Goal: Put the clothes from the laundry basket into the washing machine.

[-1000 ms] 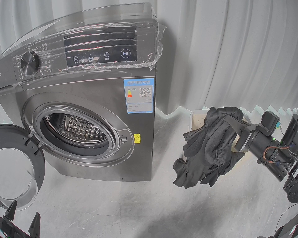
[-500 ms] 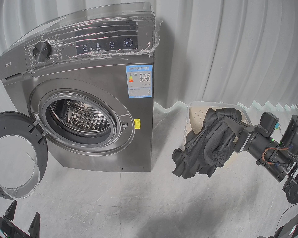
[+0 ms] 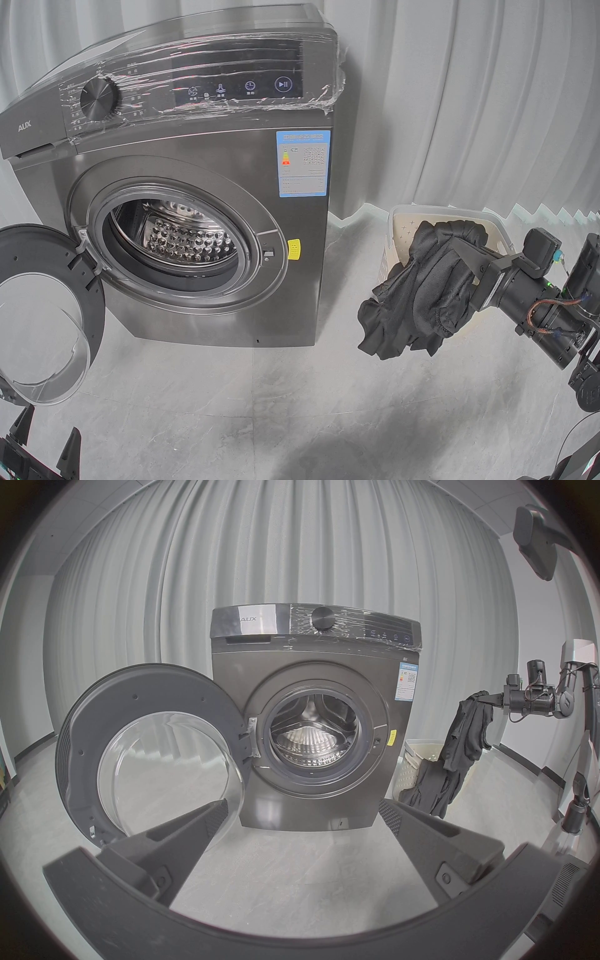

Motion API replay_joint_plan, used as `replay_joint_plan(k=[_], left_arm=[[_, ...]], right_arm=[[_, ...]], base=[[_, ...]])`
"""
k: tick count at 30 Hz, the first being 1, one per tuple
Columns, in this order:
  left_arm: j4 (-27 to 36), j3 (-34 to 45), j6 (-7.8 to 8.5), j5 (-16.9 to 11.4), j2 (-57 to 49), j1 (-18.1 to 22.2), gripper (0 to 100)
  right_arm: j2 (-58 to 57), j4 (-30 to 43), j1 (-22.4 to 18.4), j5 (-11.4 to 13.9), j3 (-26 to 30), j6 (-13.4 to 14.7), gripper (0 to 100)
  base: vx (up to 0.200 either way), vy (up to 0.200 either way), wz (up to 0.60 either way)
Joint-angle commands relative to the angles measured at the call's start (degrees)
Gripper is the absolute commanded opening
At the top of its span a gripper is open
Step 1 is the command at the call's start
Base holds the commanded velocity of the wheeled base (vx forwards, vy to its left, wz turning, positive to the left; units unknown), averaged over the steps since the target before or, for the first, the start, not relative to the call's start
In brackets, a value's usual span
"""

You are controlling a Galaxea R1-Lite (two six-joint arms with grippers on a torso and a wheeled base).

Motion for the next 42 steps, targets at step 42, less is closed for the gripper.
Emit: replay_joint_plan(k=[42], left_arm=[[-0.03, 0.84, -0.11, 0.00, -0.92, 0.02, 100]], right_arm=[[0.56, -0.02, 0.10, 0.01, 0.72, 0.61, 0]], base=[[-0.029, 0.071, 0.00]])
